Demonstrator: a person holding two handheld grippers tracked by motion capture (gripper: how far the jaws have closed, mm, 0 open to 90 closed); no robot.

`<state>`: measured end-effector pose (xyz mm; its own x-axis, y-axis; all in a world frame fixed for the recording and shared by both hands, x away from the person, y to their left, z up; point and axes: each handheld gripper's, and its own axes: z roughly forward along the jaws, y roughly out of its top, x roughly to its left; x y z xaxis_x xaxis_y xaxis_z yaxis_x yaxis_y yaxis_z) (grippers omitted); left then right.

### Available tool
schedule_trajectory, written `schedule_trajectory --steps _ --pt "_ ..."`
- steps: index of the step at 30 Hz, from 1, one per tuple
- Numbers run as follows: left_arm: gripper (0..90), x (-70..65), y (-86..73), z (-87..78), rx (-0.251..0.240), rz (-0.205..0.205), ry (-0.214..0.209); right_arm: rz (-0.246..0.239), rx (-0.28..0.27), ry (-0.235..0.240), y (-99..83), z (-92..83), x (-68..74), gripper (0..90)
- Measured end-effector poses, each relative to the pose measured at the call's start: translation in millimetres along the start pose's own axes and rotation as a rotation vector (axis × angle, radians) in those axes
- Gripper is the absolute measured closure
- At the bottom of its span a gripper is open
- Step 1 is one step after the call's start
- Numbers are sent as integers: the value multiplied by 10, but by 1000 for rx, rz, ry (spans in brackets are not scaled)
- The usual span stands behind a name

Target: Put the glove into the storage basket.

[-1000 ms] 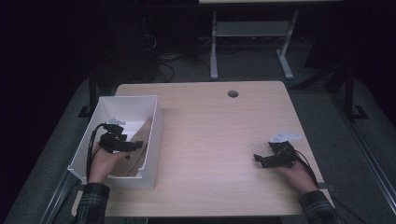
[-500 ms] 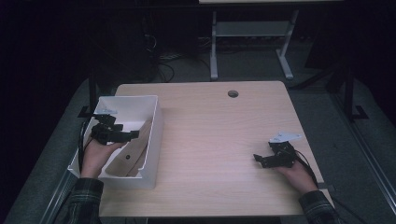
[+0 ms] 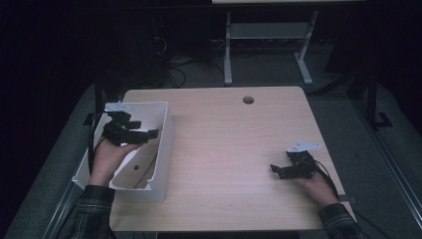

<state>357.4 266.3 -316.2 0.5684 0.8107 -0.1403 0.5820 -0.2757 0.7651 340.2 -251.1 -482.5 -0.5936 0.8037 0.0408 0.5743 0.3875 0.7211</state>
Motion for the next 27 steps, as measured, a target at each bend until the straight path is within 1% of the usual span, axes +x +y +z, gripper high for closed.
schedule_trajectory --steps 1,2,3,4,6,7,10,11,12,13,19,21,24,25,26,27 --pt "179 -85 59 10 -8 15 -18 1 0 0 0 0 1 125" --pt "179 -126 86 16 -14 25 -26 0 0 0 0 0 0 126" --pt "181 -126 86 16 -14 25 -26 0 0 0 0 0 0 126" --pt "181 -215 133 37 -23 40 -42 0 0 0 0 -1 0 126" --pt "182 -307 173 71 -26 52 -56 0 0 0 0 0 0 126" --pt "182 -350 191 90 -25 65 -62 0 1 0 0 -1 0 126" --pt "182 -493 232 175 -33 76 -81 -1 1 0 0 -1 -1 126" --pt "182 -538 240 203 -26 84 -88 1 1 0 0 -1 1 126" --pt "182 -538 240 203 -26 84 -88 1 0 0 0 -1 0 126" --pt "182 -640 252 278 -26 93 -107 0 1 0 0 -1 0 126" --pt "182 -931 220 516 -6 130 -150 1 0 1 0 -1 0 126" --pt "182 -1021 189 602 -2 133 -161 1 1 1 0 -1 0 126" --pt "182 -1138 134 721 17 155 -163 0 2 2 0 -1 1 126" --pt "182 -1177 111 760 19 155 -168 0 2 2 0 -1 1 125" --pt "182 -1177 111 760 19 155 -168 0 2 2 0 -1 1 126" --pt "182 -1243 61 832 31 169 -170 0 2 2 0 -1 1 125"
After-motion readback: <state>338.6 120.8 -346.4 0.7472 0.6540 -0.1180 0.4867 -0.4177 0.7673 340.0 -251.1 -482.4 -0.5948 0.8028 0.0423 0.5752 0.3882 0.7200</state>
